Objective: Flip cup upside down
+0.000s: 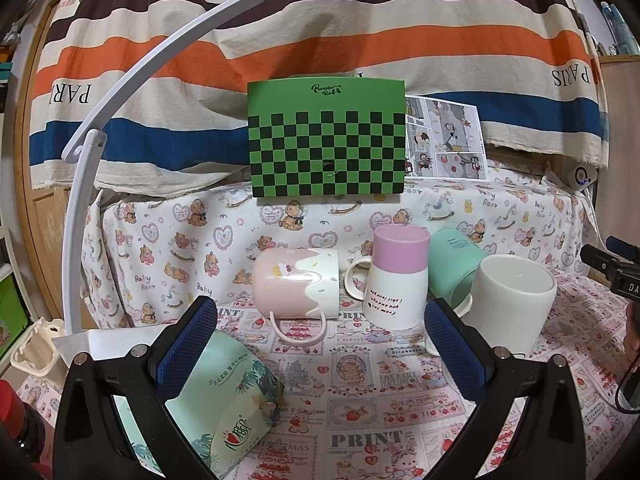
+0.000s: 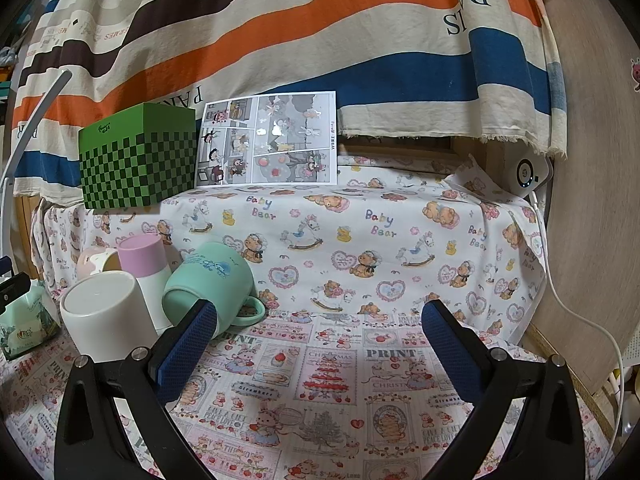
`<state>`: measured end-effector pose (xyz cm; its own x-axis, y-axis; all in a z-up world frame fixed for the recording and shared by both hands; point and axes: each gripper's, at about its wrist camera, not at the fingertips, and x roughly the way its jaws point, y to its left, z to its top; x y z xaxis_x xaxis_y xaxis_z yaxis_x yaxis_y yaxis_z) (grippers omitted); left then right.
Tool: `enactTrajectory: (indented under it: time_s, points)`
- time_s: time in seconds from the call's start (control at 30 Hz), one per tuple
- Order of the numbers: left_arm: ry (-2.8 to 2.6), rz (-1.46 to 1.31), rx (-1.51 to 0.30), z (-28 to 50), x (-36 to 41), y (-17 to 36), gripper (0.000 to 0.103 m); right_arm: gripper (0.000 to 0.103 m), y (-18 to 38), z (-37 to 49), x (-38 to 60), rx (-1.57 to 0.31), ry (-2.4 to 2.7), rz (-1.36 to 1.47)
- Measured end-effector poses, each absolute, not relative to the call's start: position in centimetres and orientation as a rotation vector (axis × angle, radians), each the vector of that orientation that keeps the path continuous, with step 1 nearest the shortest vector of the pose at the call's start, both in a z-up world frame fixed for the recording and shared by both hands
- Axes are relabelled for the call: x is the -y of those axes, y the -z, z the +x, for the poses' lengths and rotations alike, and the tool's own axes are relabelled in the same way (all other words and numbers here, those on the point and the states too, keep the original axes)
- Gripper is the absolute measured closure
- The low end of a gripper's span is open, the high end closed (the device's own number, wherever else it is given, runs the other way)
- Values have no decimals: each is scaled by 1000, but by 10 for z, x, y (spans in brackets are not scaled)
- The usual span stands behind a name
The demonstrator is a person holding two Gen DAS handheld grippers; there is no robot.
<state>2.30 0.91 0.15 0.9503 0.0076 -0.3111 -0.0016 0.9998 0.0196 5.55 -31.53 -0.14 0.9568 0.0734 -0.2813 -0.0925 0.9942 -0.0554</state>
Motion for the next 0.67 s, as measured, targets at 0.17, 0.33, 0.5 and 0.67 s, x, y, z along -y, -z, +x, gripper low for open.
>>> enactTrajectory:
  time_s: [0.17,0.33,0.5,0.67]
  points:
    - [-7,19,-315,23,-9,-2,0,0,1,55,315,-284,-84,-68]
    - [-9,18,-313,23,-10,-1,0,0,2,55,315,-283,-83,-67]
    - [-9,19,-314,23,-10,-1,0,0,2,56,315,-284,-84,-68]
    - [-9,18,-315,23,-10,-1,0,0,2,56,316,-284,-84,-68]
